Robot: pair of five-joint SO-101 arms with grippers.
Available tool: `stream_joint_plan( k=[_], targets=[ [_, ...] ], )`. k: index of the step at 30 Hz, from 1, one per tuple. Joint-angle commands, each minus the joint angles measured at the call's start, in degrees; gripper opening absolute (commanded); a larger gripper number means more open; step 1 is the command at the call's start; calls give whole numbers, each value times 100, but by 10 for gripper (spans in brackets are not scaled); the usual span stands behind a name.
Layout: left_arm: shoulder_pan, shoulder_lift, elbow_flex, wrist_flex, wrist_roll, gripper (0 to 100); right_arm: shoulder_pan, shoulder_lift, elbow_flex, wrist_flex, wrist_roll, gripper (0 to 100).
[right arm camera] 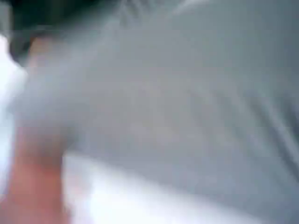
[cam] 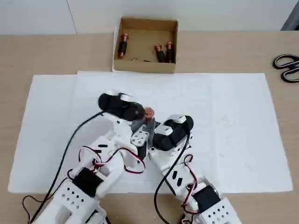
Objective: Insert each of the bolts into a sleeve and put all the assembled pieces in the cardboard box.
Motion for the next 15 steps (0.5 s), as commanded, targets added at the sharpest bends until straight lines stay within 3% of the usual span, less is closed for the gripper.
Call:
stream_joint_plan(
  k=[1, 15],
  targets=[
    [-53, 97, -136, 26, -62, 6, -13, -119, -62, -171, -44, 5],
    [-62, 668, -426, 53, -44, 8, -13, -119, -62, -171, -35, 5]
  ],
)
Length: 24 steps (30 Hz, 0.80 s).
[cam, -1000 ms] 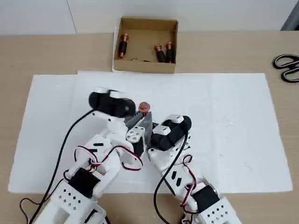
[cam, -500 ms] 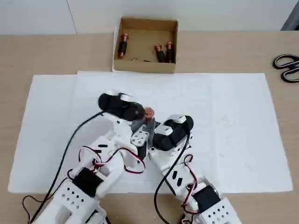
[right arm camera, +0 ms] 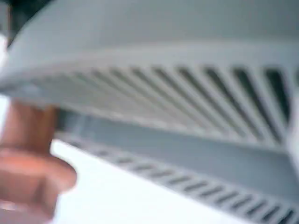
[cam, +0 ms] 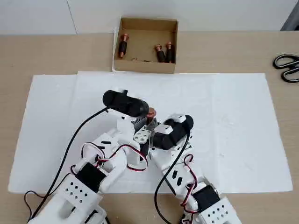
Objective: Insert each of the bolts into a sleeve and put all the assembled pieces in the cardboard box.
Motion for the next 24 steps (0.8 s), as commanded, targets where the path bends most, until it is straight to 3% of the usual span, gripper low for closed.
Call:
stream_joint_plan(
  k=[1, 9, 24],
  targets=[
    [-35, 35, -207, 97, -44, 9, -40, -110, -88, -163, -26, 5],
    [-35, 26, -233, 413, -26, 193, -40, -110, -88, -163, -26, 5],
    [-185, -1011, -435, 1029, -26, 203, -40, -110, -79, -163, -26, 5]
  ],
)
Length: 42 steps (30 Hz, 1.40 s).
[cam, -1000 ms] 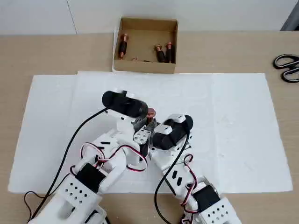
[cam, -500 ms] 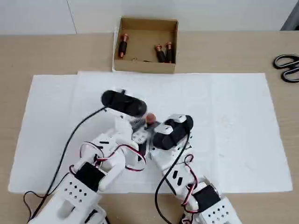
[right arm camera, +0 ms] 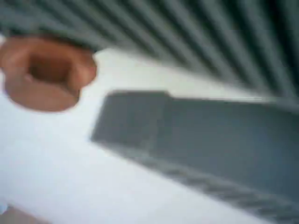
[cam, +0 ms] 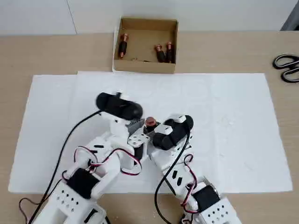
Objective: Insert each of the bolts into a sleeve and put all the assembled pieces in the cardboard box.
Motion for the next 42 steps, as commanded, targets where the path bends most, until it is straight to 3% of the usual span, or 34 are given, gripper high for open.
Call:
stream_joint_plan(
  k=[1, 10, 18, 22, 25, 29, 34, 42],
  targets=[
    [-158, -202, -295, 44, -26, 203, -31, -110, -79, -163, -26, 5],
    [-519, -290, -295, 26, -35, 203, -31, -110, -70, -163, -26, 5],
    [-1873, -290, -295, 325, -35, 203, 66, -101, -79, -163, -26, 5],
    [-2523, -290, -356, 862, -62, 203, 593, -57, -114, -22, -18, 4],
    [-3218, -290, -673, 1371, -62, 203, 954, -48, -325, 699, -18, 4],
    [-4378, -290, -1288, 1987, -44, 203, 1051, -48, -1011, 1666, -18, 4],
    [-5292, -290, -1631, 2286, -44, 203, 1156, 681, -2119, 1719, 316, 4],
    [-5705, -290, -1631, 2295, -44, 202, 1341, 3635, -4914, 1481, 624, 4]
  ],
)
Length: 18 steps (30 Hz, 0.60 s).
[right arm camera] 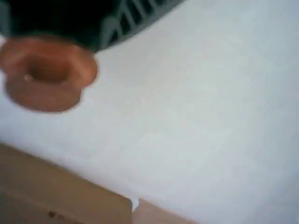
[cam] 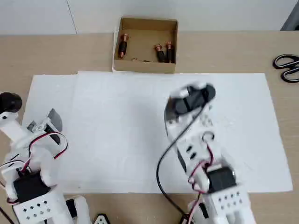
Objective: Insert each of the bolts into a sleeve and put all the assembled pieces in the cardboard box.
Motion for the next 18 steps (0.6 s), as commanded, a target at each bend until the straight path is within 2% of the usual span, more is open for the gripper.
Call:
stream_joint_plan(
  k=[1, 12, 18],
  targets=[
    [-44, -97, -268, 26, -35, 202, 31, 1508, -1732, -382, 88, 4],
    [-44, -105, -295, 668, -53, 200, 127, 5859, -4316, -3908, 88, 4],
    [-44, -105, -295, 809, -62, 200, 400, 7732, -5284, -5103, 97, 4]
  ],
)
